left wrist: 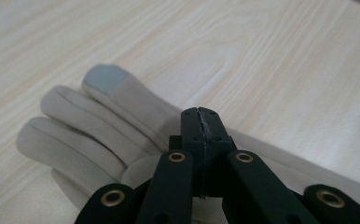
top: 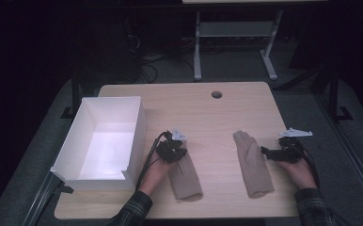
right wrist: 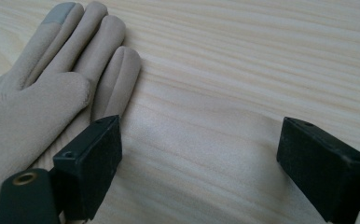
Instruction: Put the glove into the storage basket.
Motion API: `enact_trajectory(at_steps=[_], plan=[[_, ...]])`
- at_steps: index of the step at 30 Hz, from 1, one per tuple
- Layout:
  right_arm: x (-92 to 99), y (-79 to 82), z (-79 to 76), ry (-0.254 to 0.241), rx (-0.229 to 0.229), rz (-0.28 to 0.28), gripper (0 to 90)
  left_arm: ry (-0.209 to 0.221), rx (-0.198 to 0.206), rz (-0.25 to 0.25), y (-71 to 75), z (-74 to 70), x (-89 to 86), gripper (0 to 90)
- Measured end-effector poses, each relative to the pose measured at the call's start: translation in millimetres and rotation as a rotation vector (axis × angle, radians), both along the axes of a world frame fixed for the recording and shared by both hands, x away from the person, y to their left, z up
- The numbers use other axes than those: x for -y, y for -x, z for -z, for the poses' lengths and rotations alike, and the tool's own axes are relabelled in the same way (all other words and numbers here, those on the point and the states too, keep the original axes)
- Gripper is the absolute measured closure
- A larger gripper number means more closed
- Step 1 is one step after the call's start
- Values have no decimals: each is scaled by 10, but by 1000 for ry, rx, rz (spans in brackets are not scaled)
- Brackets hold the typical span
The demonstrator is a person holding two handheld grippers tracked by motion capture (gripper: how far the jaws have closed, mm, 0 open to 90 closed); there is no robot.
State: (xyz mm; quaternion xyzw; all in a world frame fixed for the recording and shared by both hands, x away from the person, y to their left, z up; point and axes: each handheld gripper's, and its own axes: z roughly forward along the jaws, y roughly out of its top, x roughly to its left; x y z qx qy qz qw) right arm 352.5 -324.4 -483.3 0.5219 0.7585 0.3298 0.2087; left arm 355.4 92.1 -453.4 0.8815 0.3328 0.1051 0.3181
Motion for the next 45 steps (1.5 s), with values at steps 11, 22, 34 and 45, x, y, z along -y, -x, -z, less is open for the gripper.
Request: enact_trajectory(at_steps=[11, 22, 34, 45], plan=[[-3, -4, 1, -1, 2, -1, 136, 8, 0, 66, -53, 44, 269, 898], [-4, -4, 1, -1, 3, -5, 136, 57, 17, 117, -67, -22, 422, 834], [-5, -4, 0, 0, 2, -6, 135, 130, 15, -5, 121, -184, -146, 593], [-8, -3, 1, -3, 3, -3, 136, 85, -16, -42, 105, 34, -175, 537]])
